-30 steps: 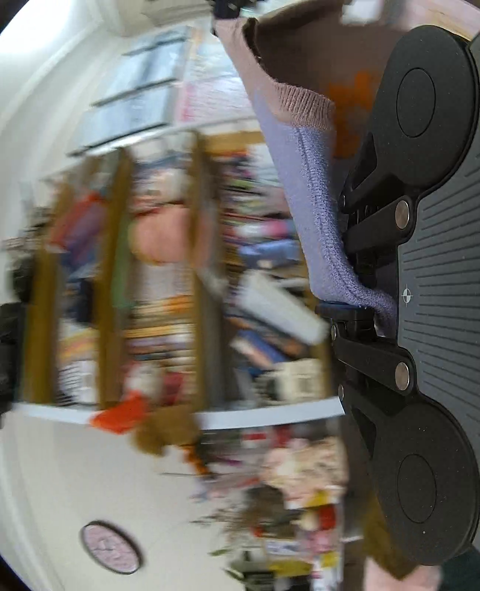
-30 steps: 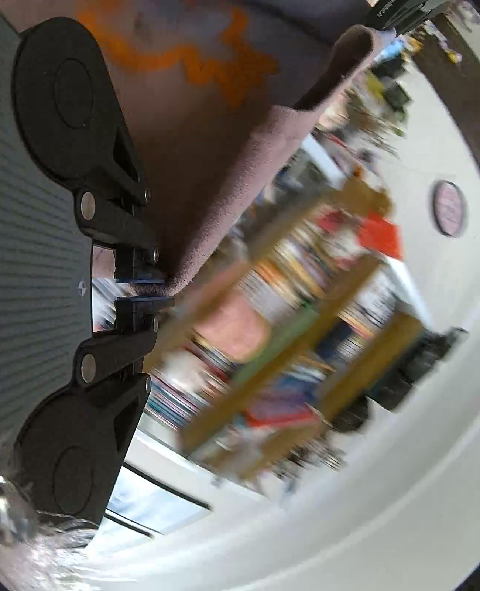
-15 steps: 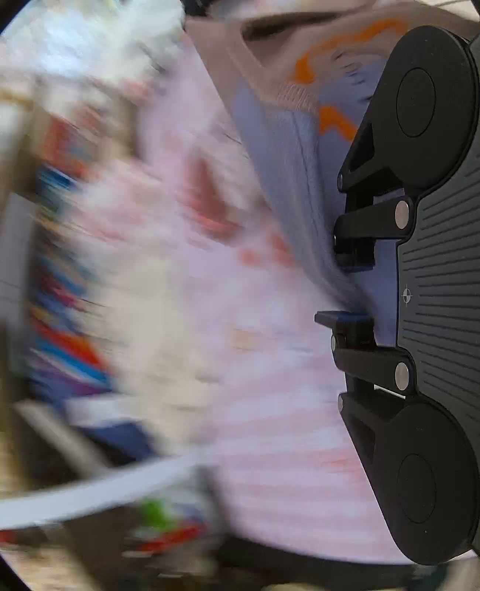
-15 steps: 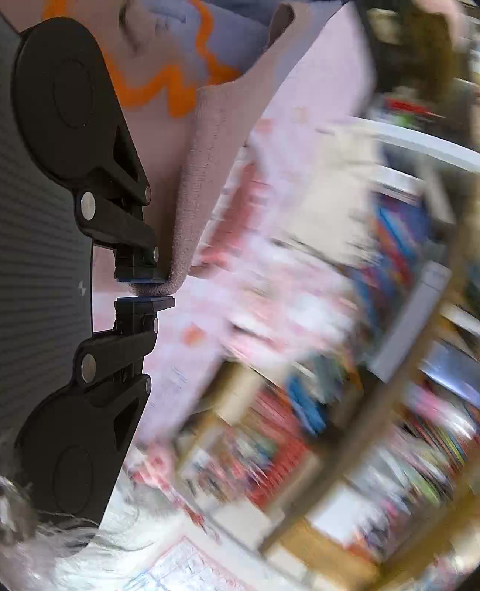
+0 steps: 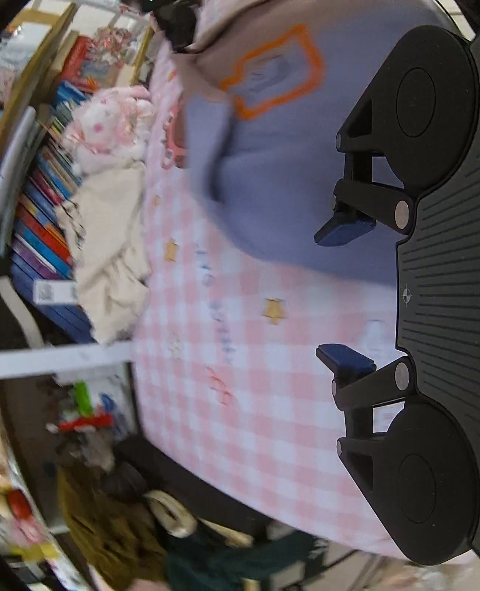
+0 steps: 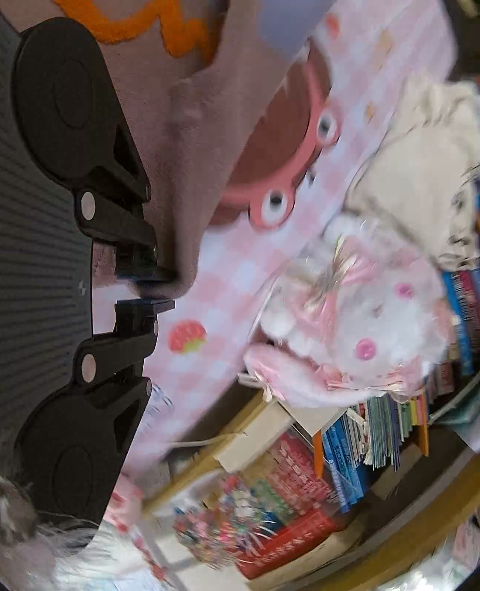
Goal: Fold clothes
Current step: 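Lift the sweater with both grippers and spread it flat onto the mat, then release the sweater hem from both grippers and pull them back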
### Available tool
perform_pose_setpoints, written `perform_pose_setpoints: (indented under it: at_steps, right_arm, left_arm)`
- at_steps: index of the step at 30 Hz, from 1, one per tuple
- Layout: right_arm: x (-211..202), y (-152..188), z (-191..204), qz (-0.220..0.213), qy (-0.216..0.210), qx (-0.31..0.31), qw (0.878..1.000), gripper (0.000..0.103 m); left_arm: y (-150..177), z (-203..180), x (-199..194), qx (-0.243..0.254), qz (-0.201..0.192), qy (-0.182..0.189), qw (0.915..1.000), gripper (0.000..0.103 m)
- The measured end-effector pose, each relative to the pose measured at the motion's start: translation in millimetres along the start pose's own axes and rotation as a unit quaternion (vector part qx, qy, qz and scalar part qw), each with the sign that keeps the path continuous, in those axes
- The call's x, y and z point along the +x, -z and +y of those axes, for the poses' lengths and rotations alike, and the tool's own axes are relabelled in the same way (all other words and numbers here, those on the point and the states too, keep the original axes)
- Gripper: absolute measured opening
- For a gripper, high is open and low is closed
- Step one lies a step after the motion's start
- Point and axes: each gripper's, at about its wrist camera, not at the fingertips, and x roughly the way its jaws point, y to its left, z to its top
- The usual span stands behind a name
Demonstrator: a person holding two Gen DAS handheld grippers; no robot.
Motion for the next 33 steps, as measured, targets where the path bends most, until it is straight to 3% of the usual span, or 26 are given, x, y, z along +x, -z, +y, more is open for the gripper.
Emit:
perform_pose_setpoints:
  at_steps: [2, 4, 7, 10, 14, 16, 19, 23, 27, 31, 33]
  right_arm:
    - [10.7, -5.4, 2.9, 0.024, -0.01, -0.017, 1.0, 0.033]
    - [2.4, -1.5, 9.4, 0.012, -0.011, -0.029, 0.999, 0.049]
    - [-30.5, 16.4, 16.6, -0.016, -0.001, -0.015, 1.0, 0.059]
    - [-83.1, 46.9, 25.2, -0.051, -0.013, 0.038, 0.998, 0.068]
    - [-147.1, 91.8, 52.6, -0.053, -0.057, 0.086, 0.993, 0.068]
    - [-170.6, 114.6, 72.1, -0.038, -0.079, 0.112, 0.99, 0.068]
    - [-189.3, 137.7, 100.5, -0.019, -0.077, 0.135, 0.988, 0.068]
    - [-198.4, 152.9, 115.7, 0.016, -0.087, 0.179, 0.98, 0.068]
    - [-207.0, 156.9, 124.5, 0.032, -0.095, 0.201, 0.975, 0.068]
    - [-212.4, 155.2, 133.3, 0.042, -0.115, 0.224, 0.967, 0.068]
    - [-215.0, 152.1, 140.1, 0.04, -0.123, 0.22, 0.967, 0.068]
  left_arm:
    - [9.0, -3.8, 1.7, -0.005, 0.009, 0.0, 0.9999, 0.059]
    - [16.1, -9.2, 3.9, -0.007, 0.011, 0.009, 0.9999, 0.059]
    - [24.2, -16.9, 9.7, -0.005, 0.012, 0.026, 0.9996, 0.059]
    - [27.7, -23.8, 24.9, 0.004, 0.019, 0.006, 0.9998, 0.059]
    - [29.6, -22.0, 36.2, -0.014, 0.012, 0.008, 0.9998, 0.059]
    - [29.9, -18.0, 36.6, -0.028, 0.007, 0.014, 0.9995, 0.051]
    - [25.6, -9.1, 35.8, -0.043, 0.013, 0.041, 0.9981, 0.003]
    - [-1.6, 24.4, 29.7, -0.054, -0.011, 0.05, 0.9972, 0.002]
    - [-57.5, 71.0, 32.4, -0.057, -0.075, -0.014, 0.9954, 0.002]
    - [-97.5, 90.5, 42.8, -0.07, -0.113, -0.115, 0.9843, 0.015]
    - [-95.4, 88.9, 37.1, -0.086, -0.113, -0.096, 0.9851, 0.022]
